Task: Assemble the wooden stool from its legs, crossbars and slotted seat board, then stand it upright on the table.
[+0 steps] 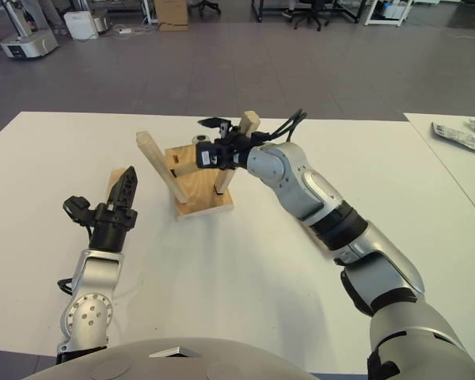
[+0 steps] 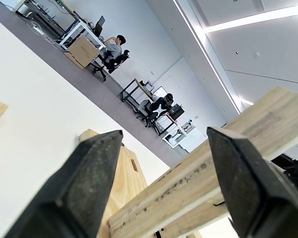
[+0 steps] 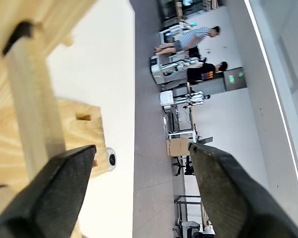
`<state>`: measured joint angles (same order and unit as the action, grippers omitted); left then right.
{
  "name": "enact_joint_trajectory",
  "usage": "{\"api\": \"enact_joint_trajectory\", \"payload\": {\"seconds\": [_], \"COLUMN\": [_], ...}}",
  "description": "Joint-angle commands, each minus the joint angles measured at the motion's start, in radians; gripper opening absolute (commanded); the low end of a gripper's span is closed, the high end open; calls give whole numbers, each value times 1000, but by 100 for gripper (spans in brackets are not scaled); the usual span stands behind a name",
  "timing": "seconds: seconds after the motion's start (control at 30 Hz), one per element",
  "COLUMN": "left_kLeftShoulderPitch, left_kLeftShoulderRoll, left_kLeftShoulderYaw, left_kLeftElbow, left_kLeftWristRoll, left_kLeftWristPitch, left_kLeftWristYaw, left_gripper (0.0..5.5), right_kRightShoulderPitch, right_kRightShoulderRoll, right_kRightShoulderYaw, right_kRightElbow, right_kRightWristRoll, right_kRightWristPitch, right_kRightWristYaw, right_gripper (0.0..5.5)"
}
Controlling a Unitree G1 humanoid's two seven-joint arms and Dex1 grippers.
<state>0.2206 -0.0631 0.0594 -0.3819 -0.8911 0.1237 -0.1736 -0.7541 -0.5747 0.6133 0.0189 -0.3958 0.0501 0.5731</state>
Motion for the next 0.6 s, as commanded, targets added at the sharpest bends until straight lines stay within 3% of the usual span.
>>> {"api": "enact_joint_trajectory", "payload": {"seconds": [0.03,0.13,0.2,0.3,0.4,0.53,0.6], "left_kLeftShoulderPitch": [-14,-14,-13,-23,-70,-162,-196], "left_kLeftShoulderRoll": [-13,-14,-13,-9,12,68,66], "left_kLeftShoulderYaw": [5,9,8,12,64,120,79], "left_kLeftElbow": [6,8,9,1,1,53,46], "left_kLeftWristRoll": [16,15,16,-2,-28,85,147], "left_kLeftWristPitch": [10,9,9,12,8,46,94], "left_kLeftWristYaw": [4,2,-5,-20,-12,112,175], "left_gripper": [312,312,312,312,312,312,312], "right_kRightShoulderPitch": [4,15,8,-82,-212,-176,-88], "right_kRightShoulderRoll": [-24,9,64,219,261,153,114], "right_kRightShoulderYaw": [19,-24,-116,-395,-615,-638,-615], "right_kRightElbow": [51,56,28,-32,-36,92,113], "right_kRightWristRoll": [-70,-69,10,300,478,391,338], "right_kRightWristPitch": [-49,-62,-17,200,330,352,346], "right_kRightWristYaw": [71,51,24,-18,-91,-152,-164], "right_gripper": [348,348,348,348,348,348,348]}}
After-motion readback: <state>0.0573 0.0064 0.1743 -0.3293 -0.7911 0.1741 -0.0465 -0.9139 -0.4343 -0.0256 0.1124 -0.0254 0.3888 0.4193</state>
